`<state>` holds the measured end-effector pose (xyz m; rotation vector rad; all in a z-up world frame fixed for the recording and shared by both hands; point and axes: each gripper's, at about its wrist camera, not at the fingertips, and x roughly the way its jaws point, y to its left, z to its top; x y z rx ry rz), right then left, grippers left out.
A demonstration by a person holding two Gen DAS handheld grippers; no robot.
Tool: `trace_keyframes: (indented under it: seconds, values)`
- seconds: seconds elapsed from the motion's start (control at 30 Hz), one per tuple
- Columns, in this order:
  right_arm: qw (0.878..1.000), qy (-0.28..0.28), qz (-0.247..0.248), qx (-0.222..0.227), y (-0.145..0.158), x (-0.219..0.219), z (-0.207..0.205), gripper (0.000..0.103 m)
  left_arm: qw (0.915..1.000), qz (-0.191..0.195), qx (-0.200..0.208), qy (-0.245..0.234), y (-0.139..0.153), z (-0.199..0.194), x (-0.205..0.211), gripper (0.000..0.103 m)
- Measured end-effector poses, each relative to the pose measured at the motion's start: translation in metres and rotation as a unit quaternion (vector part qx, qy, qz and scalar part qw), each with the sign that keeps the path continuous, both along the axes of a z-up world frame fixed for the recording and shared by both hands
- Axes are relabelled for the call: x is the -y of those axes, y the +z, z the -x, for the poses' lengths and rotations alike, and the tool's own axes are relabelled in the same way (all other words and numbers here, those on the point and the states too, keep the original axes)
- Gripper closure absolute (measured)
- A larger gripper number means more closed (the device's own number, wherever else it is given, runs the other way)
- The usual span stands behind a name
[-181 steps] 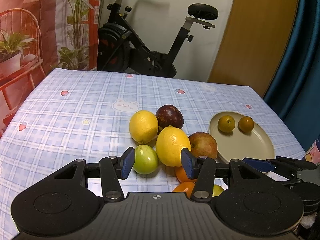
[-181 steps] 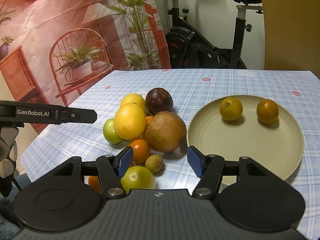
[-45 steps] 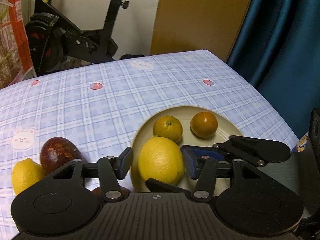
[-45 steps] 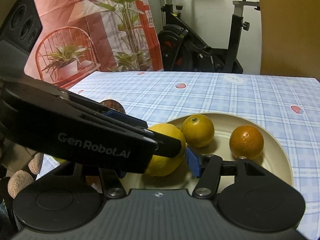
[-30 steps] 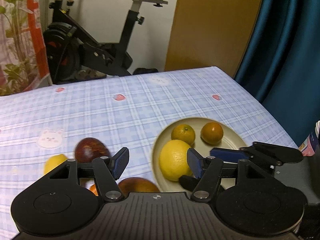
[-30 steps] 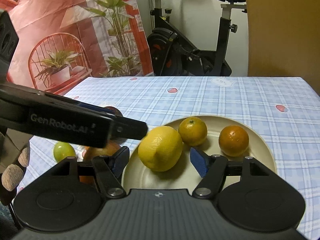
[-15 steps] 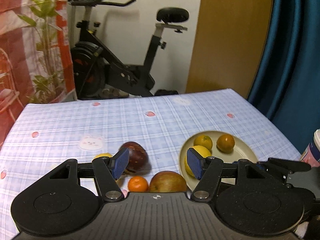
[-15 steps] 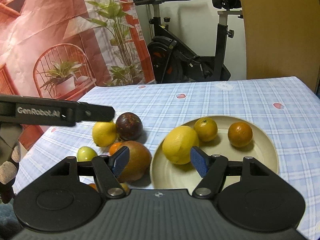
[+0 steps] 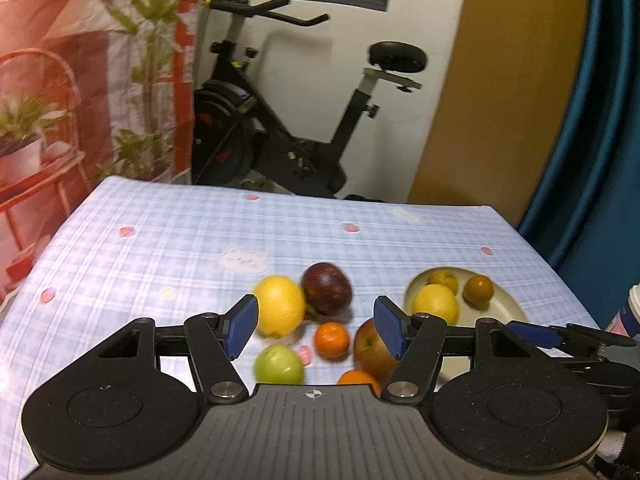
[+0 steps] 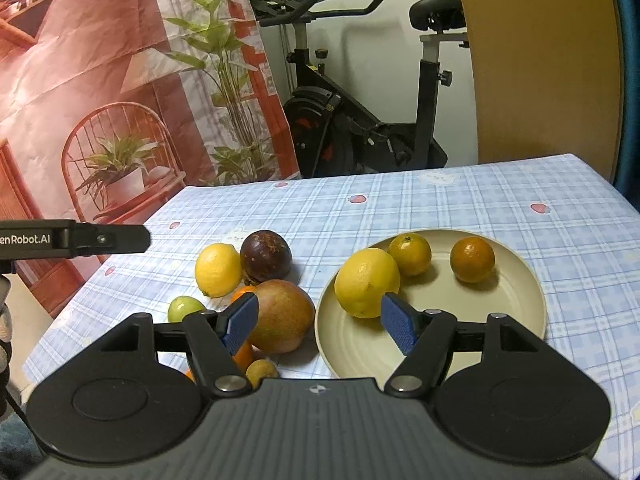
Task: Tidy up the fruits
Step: 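Move both tools toward the red apple in the fruit pile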
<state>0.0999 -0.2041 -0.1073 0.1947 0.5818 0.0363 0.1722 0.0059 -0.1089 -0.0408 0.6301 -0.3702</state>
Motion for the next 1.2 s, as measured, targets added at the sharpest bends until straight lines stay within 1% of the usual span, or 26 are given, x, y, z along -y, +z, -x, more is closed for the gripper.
trace_keyframes:
  seconds: [0.17, 0.47, 0.57, 0.63, 0.7, 0.77, 0.83, 0.9, 0.97, 1.07, 1.2]
  values:
    - [1.000, 0.010, 0.004, -0.008, -0.007, -0.008, -0.002, 0.032, 0.9995, 0.015, -0.018, 0.020, -0.006, -0.001, -0.013, 0.036]
    - [1.000, 0.021, 0.009, -0.020, -0.013, -0.014, -0.005, 0.032, 0.9995, 0.014, -0.023, 0.018, -0.014, -0.001, -0.014, 0.037]
    - [0.999, 0.032, 0.024, -0.023, -0.015, -0.017, -0.008, 0.032, 0.9994, 0.018, -0.026, 0.016, -0.014, -0.003, -0.014, 0.037]
    - [0.997, 0.053, 0.047, -0.022, -0.015, -0.021, -0.012, 0.032, 0.9993, 0.019, -0.029, 0.012, -0.014, -0.006, -0.014, 0.037]
    - [0.992, 0.087, 0.086, -0.024, -0.016, -0.028, -0.020, 0.032, 0.9992, 0.019, -0.035, 0.004, -0.016, -0.010, -0.011, 0.037]
    - [0.983, 0.121, 0.131, -0.030, -0.018, -0.035, -0.031, 0.032, 0.9991, 0.016, -0.039, -0.008, -0.018, -0.016, -0.007, 0.037]
    - [0.974, 0.154, 0.160, -0.035, -0.020, -0.039, -0.043, 0.032, 0.9988, 0.015, -0.044, -0.017, -0.021, -0.024, -0.003, 0.037]
    - [0.967, 0.182, 0.174, -0.044, -0.023, -0.041, -0.055, 0.032, 0.9981, 0.019, -0.053, -0.026, -0.025, -0.031, 0.000, 0.038]
    - [0.960, 0.197, 0.191, -0.051, -0.026, -0.041, -0.068, 0.032, 0.9974, 0.023, -0.061, -0.031, -0.028, -0.038, 0.003, 0.038]
    - [0.955, 0.221, 0.187, -0.069, -0.030, -0.038, -0.084, 0.032, 0.9965, 0.028, -0.071, -0.035, -0.034, -0.045, 0.005, 0.038]
    - [0.942, 0.256, 0.196, -0.094, -0.035, -0.042, -0.098, 0.032, 0.9948, 0.038, -0.085, -0.040, -0.039, -0.052, 0.007, 0.038]
